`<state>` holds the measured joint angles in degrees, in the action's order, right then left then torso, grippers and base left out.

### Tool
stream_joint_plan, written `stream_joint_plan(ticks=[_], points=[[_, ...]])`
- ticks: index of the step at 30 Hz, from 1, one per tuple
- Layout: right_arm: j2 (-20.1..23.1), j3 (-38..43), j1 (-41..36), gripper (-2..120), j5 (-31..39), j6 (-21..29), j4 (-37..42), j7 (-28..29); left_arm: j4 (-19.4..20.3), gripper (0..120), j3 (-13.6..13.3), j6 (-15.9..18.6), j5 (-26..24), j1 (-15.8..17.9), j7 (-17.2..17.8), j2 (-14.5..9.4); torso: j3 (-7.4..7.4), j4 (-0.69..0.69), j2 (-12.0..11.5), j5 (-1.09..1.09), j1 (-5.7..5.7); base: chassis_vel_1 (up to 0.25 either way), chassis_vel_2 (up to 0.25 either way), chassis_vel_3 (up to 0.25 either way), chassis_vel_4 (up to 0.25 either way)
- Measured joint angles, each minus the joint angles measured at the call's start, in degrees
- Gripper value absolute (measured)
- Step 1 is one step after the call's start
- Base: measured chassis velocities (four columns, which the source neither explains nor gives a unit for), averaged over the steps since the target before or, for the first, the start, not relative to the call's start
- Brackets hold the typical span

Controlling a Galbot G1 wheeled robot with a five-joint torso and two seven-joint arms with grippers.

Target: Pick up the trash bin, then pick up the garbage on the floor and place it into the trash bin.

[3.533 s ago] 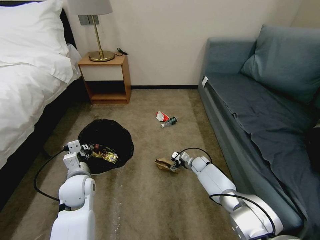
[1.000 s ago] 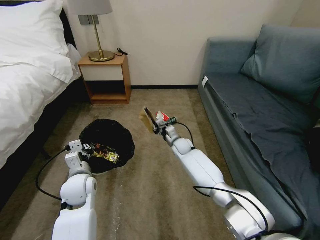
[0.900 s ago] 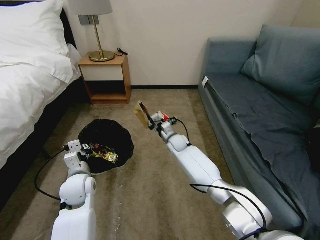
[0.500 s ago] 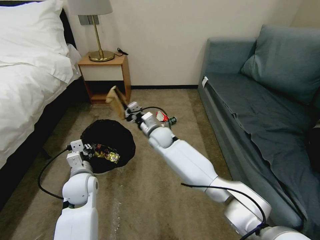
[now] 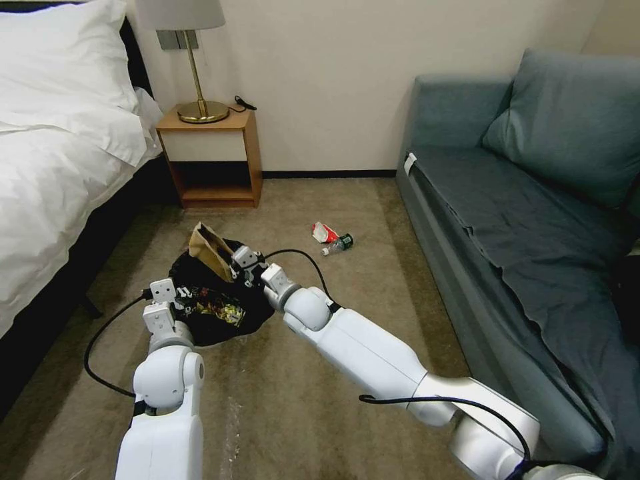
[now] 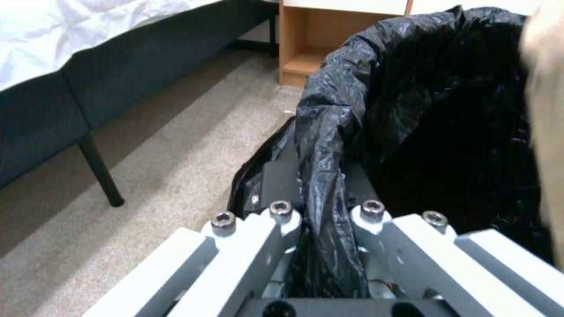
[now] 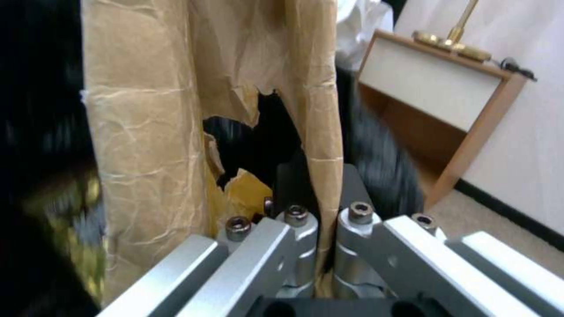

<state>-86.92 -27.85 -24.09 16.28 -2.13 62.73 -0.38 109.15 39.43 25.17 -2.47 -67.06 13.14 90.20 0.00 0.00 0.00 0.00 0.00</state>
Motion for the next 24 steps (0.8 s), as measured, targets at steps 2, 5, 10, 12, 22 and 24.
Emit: stream_joint_plan(ticks=[2,5,10,12,22,24], points=[[0.07,-0.17,-0.28,0,-0.40,-0.06,-0.42,-0.05,0.00,4,0.02,0.00,0.01,0.07,0.02,0.02,0.00,0.00,0.00,0.00,0.00,0.000,0.000,0.000,0.000],[0.29,-0.39,-0.73,0,-1.18,-0.09,-0.82,-0.16,-0.04,4,0.02,0.00,0.02,0.11,0.04,0.06,0.00,0.00,0.00,0.00,0.00,0.000,0.000,0.000,0.000],[0.98,-1.24,-1.75,16,-2.93,0.07,-0.83,-0.17,-0.36,4,-0.07,0.00,0.14,0.38,0.05,0.16,0.00,0.00,0.00,0.00,0.00,0.000,0.000,0.000,0.000],[0.95,-1.34,-1.82,25,-2.93,0.30,-0.56,-0.18,-0.64,4,-0.21,-0.03,0.40,0.40,0.06,0.32,0.00,0.00,0.00,0.00,0.00,0.000,0.000,0.000,0.000],[1.45,-1.48,-1.59,59,-2.89,0.72,0.46,-0.41,-0.94,4,-0.53,-0.15,0.83,0.54,0.05,0.45,0.00,0.00,0.00,0.00,0.00,0.000,0.000,0.000,0.000],[2.19,-1.54,-1.80,68,-2.85,0.76,1.35,-0.59,-0.95,4,-0.54,-0.15,0.84,0.57,0.05,0.34,0.00,0.00,0.00,0.00,0.00,0.000,0.000,0.000,0.000]])
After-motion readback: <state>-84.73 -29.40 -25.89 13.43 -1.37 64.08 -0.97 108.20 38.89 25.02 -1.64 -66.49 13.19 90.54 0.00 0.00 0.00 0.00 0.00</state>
